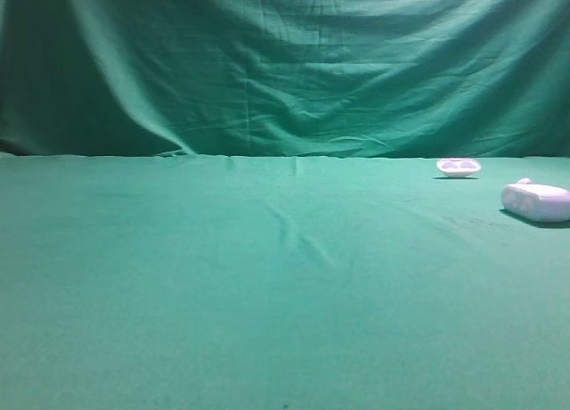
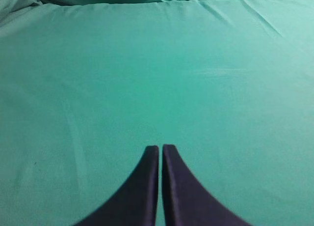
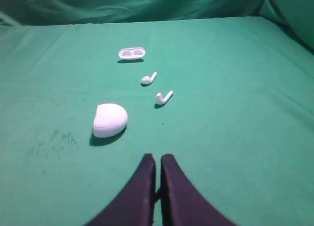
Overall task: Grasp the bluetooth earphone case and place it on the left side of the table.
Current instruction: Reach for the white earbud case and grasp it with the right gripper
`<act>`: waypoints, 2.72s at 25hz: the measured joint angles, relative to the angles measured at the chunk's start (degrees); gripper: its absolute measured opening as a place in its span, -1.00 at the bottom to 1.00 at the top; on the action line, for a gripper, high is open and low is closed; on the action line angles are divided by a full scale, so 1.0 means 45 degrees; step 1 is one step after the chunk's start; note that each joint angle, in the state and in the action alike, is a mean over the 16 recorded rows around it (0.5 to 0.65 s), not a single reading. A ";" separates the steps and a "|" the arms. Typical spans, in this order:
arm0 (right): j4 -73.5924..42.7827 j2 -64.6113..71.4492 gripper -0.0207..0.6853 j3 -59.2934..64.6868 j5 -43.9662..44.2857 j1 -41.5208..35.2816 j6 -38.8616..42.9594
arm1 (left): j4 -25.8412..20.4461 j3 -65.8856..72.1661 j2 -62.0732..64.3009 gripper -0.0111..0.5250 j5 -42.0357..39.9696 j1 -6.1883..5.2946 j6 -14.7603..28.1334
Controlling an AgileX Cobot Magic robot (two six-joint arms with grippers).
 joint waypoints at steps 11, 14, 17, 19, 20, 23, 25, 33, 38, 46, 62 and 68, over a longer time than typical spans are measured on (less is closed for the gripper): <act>0.0000 0.0000 -0.94 0.0000 0.0000 0.0000 0.0000 | 0.0000 0.0000 0.0000 -0.96 0.0000 0.0000 0.0000; 0.0037 0.0000 -0.94 0.0000 -0.0051 0.0000 0.0000 | 0.0000 0.0000 0.0000 -0.96 0.0000 0.0000 0.0000; 0.0303 0.0000 -0.94 0.0000 -0.0420 0.0000 0.0003 | 0.0000 0.0000 0.0000 -0.96 0.0000 0.0000 0.0000; 0.0588 0.0000 -0.94 0.0000 -0.0942 0.0000 0.0007 | 0.0000 0.0000 0.0000 -0.96 0.0000 0.0000 0.0000; 0.0746 0.0000 -0.94 0.0000 -0.1271 0.0000 0.0010 | 0.0000 0.0000 0.0000 -0.96 0.0000 0.0000 0.0000; 0.1239 0.0000 -0.94 -0.0005 -0.2295 0.0000 0.0019 | 0.0000 0.0000 0.0000 -0.96 0.0000 0.0000 0.0000; 0.1572 0.0020 -0.94 -0.0052 -0.2885 0.0000 0.0025 | 0.0000 0.0000 0.0000 -0.96 0.0000 0.0000 0.0000; 0.3097 0.1425 -0.94 -0.1273 -0.3210 0.0000 0.0062 | 0.0000 0.0000 0.0000 -0.96 0.0000 0.0000 0.0000; 0.3647 0.3602 -0.94 -0.2814 -0.1097 0.0034 0.0063 | 0.0000 0.0000 0.0000 -0.96 0.0000 0.0000 0.0000; 0.4284 0.7727 -0.94 -0.5264 0.2158 0.0194 -0.0462 | 0.0000 0.0000 0.0000 -0.96 0.0000 0.0000 0.0000; 0.0880 1.5012 -0.91 -0.9362 0.4754 0.2208 0.0337 | 0.0000 0.0000 0.0000 -0.96 0.0000 0.0000 0.0000; -0.1175 1.7507 -0.56 -1.0669 0.4516 0.2994 0.2042 | 0.0000 0.0000 0.0000 -0.96 0.0000 0.0000 0.0000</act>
